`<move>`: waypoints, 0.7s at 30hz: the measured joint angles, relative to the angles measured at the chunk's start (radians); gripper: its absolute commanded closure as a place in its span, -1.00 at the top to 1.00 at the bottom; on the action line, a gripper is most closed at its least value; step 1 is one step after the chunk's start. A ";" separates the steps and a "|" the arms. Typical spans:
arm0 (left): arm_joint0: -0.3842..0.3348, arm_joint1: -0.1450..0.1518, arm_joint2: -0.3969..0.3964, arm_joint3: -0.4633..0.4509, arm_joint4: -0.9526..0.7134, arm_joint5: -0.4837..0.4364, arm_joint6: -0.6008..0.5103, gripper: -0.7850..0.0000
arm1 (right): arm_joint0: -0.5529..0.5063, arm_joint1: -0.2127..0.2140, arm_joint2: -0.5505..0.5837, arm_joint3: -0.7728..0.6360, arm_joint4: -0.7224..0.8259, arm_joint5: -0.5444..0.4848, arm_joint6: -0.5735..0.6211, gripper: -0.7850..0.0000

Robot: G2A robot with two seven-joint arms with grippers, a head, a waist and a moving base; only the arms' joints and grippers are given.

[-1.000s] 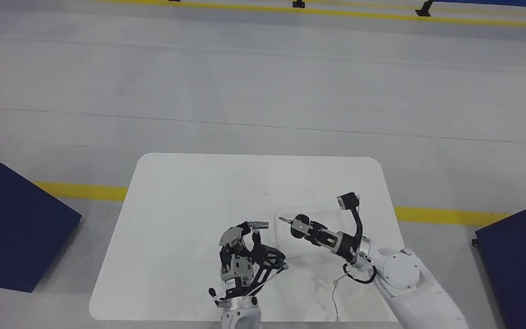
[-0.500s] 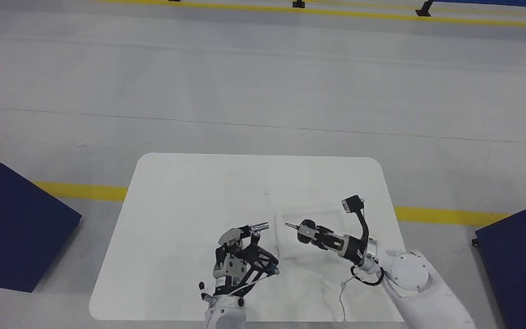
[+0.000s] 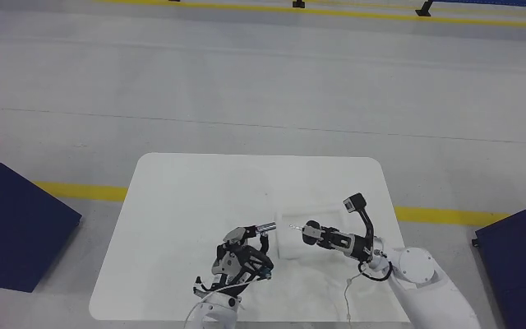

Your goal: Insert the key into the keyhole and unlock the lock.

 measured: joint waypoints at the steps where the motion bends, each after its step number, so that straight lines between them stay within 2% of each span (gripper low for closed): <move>1: 0.002 0.002 -0.007 -0.002 -0.016 -0.011 0.020 -1.00 | 0.002 0.001 0.003 0.003 0.005 0.006 0.011 -1.00; 12: 0.000 0.026 -0.088 0.001 -0.133 -0.179 0.212 -1.00 | 0.033 0.005 0.010 0.037 0.032 0.053 0.113 -1.00; 21: -0.026 0.041 -0.147 0.016 -0.262 -0.289 0.321 -1.00 | 0.044 0.006 0.020 0.071 0.070 0.065 0.148 -1.00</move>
